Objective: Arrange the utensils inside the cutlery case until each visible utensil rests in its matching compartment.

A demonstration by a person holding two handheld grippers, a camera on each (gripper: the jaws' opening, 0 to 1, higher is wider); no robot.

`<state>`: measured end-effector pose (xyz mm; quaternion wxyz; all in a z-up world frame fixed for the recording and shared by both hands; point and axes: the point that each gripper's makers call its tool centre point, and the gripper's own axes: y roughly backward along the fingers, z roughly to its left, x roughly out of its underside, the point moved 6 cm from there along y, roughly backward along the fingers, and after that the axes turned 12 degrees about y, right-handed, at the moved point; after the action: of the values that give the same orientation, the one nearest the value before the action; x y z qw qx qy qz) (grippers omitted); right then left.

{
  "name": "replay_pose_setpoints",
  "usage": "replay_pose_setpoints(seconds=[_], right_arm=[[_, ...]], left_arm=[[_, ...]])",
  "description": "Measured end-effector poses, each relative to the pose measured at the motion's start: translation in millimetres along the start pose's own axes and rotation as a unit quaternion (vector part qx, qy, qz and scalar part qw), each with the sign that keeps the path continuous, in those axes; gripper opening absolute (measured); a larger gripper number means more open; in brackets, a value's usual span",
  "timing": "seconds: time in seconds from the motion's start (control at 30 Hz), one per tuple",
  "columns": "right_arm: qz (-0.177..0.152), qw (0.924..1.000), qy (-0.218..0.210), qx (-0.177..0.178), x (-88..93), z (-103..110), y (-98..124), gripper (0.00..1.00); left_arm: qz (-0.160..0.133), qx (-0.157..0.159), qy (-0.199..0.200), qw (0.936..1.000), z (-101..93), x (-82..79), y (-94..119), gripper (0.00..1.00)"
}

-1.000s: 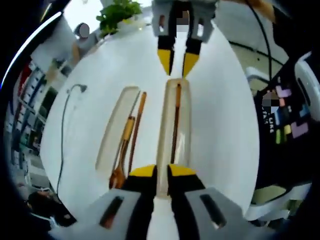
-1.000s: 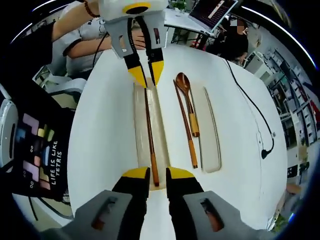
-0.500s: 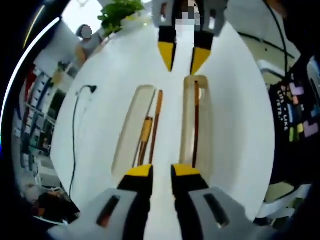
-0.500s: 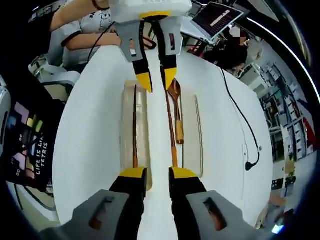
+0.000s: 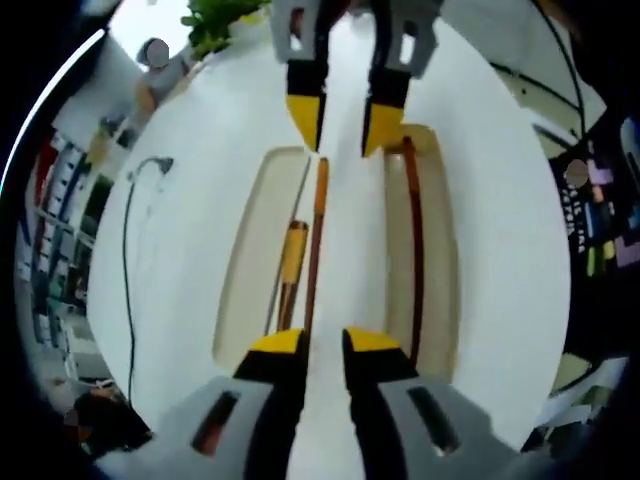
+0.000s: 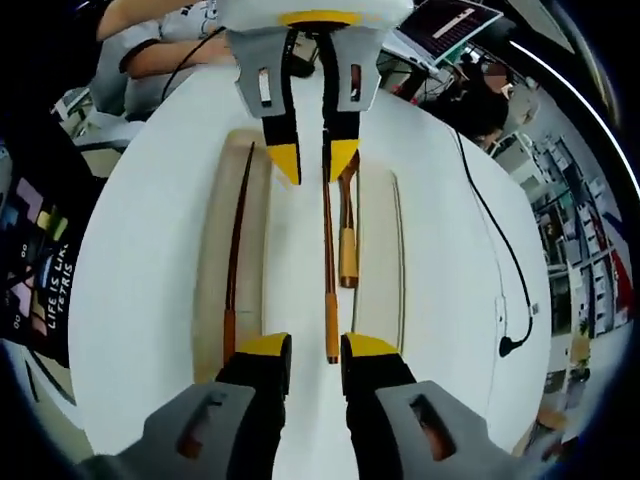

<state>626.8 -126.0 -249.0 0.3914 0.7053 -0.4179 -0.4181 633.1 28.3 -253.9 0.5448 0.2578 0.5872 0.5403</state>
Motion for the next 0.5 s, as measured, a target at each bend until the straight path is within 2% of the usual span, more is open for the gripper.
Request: replay_pose_setpoints(seconds=[0.37, 0.5], right_arm=[[-0.012, 0.9993, -0.021, -0.03, 9.8, 0, -16, 0.19], [-0.015, 0.9988, -0.028, -0.038, 10.8, -2, -20, 0.15]], left_arm=[[0.005, 0.023, 0.01, 0.9997, 3.8, -1.7, -23, 0.15], [0.006, 0.025, 0.007, 0.9996, 4.2, -3.3, -28, 0.16]])
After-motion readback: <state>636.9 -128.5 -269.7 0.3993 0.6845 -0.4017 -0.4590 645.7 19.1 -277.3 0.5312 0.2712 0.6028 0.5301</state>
